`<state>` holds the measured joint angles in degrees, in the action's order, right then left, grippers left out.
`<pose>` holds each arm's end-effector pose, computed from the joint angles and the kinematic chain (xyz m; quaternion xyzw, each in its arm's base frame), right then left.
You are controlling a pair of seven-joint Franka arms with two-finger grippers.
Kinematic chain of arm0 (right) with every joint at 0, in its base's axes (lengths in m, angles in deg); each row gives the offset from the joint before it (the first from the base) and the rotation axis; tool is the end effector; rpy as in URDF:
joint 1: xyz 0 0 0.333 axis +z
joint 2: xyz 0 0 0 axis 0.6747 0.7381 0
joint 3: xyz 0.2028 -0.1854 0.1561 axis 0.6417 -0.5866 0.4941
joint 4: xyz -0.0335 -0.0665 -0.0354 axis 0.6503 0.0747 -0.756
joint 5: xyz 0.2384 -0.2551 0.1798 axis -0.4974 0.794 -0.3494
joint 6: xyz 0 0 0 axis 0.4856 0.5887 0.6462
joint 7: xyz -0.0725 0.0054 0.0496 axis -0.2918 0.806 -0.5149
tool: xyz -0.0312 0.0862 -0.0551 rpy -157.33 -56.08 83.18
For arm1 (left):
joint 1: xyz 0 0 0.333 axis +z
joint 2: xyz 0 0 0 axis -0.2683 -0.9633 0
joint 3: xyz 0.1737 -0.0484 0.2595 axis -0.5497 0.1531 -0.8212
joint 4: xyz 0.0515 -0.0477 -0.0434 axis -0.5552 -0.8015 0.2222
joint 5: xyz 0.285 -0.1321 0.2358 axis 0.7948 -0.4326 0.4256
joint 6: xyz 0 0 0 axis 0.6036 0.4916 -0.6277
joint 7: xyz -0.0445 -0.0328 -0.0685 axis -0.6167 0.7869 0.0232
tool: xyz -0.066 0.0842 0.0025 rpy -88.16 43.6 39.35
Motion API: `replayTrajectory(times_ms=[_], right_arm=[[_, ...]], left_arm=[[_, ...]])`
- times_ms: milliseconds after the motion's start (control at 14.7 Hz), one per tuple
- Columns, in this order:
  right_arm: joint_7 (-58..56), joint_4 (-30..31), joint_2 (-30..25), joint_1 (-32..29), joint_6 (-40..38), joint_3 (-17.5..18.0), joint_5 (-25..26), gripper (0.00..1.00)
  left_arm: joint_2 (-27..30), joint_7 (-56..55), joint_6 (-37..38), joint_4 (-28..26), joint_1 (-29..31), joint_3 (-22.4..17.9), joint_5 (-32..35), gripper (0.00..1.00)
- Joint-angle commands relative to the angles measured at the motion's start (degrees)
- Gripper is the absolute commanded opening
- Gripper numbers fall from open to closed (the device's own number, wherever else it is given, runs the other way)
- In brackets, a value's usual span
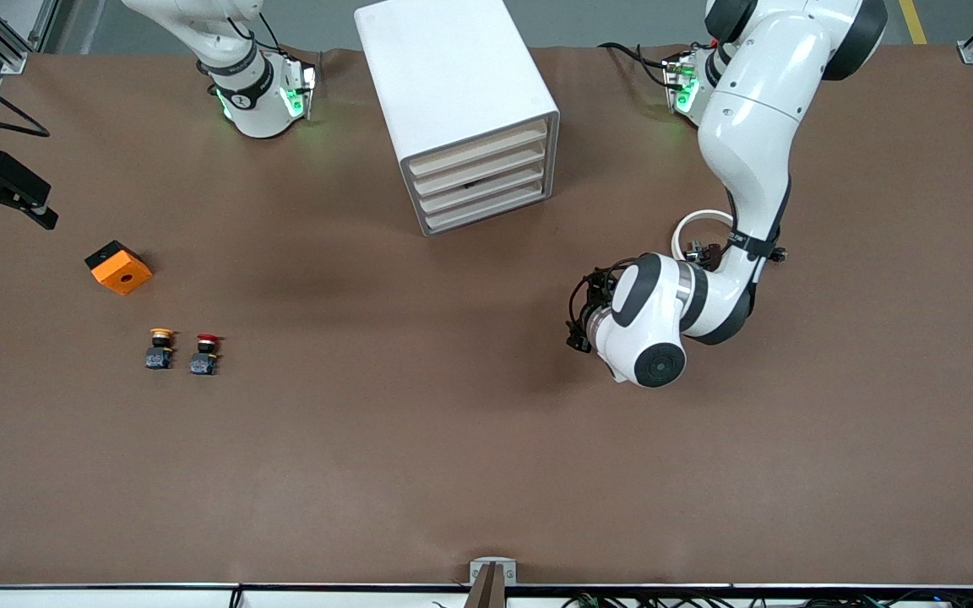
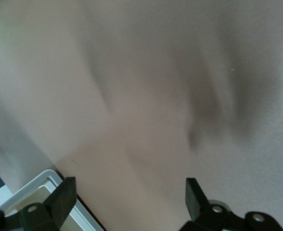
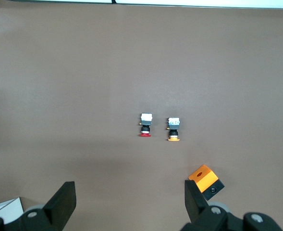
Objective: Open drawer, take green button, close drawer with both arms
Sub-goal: 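Bring the left gripper to the drawer front and grip it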
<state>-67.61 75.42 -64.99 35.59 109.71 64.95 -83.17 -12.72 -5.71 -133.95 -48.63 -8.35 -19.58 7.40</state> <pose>0.5371 -0.0186 0.6578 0.9980 0.0161 0.0606 0.0017 0.5865 -0.3341 0.1879 -0.7611 -0.5678 0.2956 0.1043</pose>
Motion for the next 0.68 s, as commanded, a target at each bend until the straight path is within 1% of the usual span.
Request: replayTrajectory(times_ms=[0, 136, 272, 476, 544, 612], right_arm=[[0.55, -0.93, 0.21, -0.37, -0.75, 0.37, -0.4, 1.0], [0.55, -0.93, 0.21, -0.37, -0.75, 0.37, -0.4, 1.0], [0.55, -0.93, 0.21, -0.37, -0.75, 0.37, -0.4, 1.0], [0.55, -0.93, 0.21, -0.37, -0.75, 0.37, -0.4, 1.0], [0.55, -0.93, 0.21, -0.37, -0.75, 0.37, -0.4, 1.0], [0.55, -0.93, 0.21, -0.37, -0.75, 0.37, -0.4, 1.0]], left_arm=[[-0.65, -2.17, 2.94, 0.59, -1.92, -0.35, -0.73, 1.0], [-0.65, -6.02, 5.23, 0.59, -2.1, -0.26, -1.26, 1.0], [-0.48, -13.39, 7.77, 0.85, -4.55, -0.26, -1.0, 1.0], [-0.39, -20.08, 10.5, 0.94, -6.67, -0.09, -1.52, 1.0], [-0.21, -23.24, 10.68, 0.94, -7.72, -0.09, -2.48, 1.0], [-0.39, -26.14, 10.69, 0.94, -8.51, -0.17, -5.27, 1.0]])
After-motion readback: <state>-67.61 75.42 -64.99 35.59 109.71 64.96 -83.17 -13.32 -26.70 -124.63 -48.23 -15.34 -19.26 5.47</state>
